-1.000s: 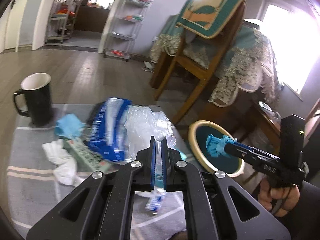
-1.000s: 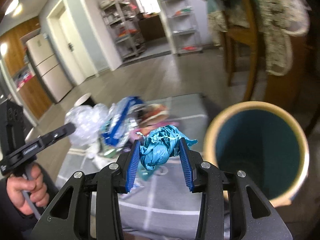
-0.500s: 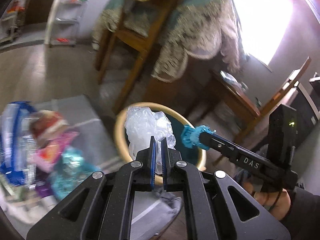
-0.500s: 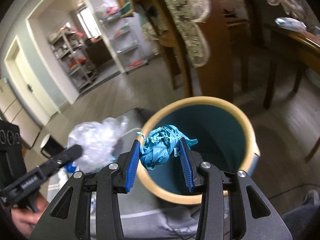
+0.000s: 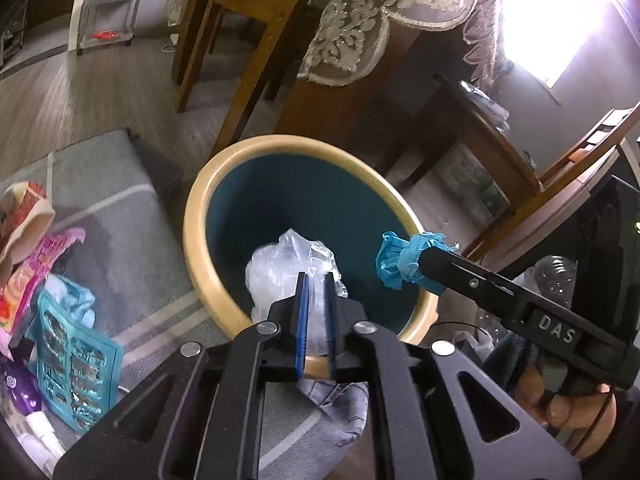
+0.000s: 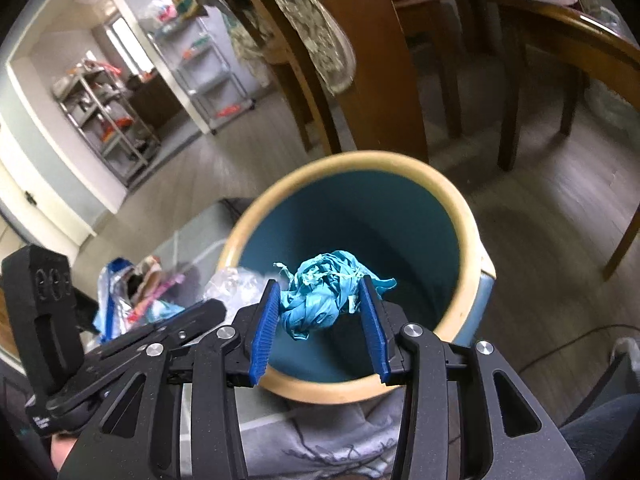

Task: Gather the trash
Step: 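Carry both items over the teal bin and open both tools to drop them, then grasp the blue kitchen-wipes package with the left tool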

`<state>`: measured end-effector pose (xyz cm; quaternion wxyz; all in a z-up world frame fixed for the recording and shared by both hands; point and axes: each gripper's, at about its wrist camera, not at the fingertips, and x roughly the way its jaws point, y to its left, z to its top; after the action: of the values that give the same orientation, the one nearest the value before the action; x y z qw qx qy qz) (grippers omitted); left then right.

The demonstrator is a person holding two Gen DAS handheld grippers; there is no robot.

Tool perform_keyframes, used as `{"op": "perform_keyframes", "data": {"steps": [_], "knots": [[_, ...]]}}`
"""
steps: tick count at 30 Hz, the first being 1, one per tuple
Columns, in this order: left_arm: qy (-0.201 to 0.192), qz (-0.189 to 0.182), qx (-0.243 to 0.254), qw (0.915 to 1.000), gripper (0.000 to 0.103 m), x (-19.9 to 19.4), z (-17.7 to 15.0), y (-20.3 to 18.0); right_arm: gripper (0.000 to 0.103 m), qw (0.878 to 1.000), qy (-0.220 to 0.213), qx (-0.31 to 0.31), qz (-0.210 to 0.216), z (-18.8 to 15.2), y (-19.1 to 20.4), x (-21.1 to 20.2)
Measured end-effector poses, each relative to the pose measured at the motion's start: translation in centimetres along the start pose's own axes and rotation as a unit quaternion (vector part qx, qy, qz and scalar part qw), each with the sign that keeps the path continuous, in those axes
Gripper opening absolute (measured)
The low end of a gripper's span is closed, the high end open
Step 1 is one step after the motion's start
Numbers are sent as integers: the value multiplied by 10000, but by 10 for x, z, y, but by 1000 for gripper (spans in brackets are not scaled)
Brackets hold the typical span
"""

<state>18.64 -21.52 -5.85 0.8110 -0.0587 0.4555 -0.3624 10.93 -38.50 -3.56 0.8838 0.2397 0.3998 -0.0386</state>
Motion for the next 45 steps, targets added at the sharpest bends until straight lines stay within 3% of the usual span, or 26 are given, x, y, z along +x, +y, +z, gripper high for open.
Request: {"op": "perform_keyframes", "data": {"steps": [3,7,15,22,31,41,45], "knots": [[-61,62,-88,9999,35,-5,-4,5,48,9999,105,2,-86,-3,0,5],[-196,214,-142,9995,51,-16,-5,10,60,9999,108,16,-116,-4,2,5],[-638,443,-288,9966,52,-66,-5,30,65,10000,36,5,-47,-4,4,2],[-895,1082,-484,9889,53,-111,-5,69,67,9997,-12,-246,30,-7,19,-2],[-1014,1913,-953,9716,53,-168,-19,137,69,9975,-43,-677,211,-12,48,-4],[-761,2186,-1281,9644,53,-166,-23,181,70,9928,74,-1143,356,-23,78,2],[-550,2207,-1364,9642,47,-149,-19,190,70,9910,141,-1276,375,-27,86,4]]}}
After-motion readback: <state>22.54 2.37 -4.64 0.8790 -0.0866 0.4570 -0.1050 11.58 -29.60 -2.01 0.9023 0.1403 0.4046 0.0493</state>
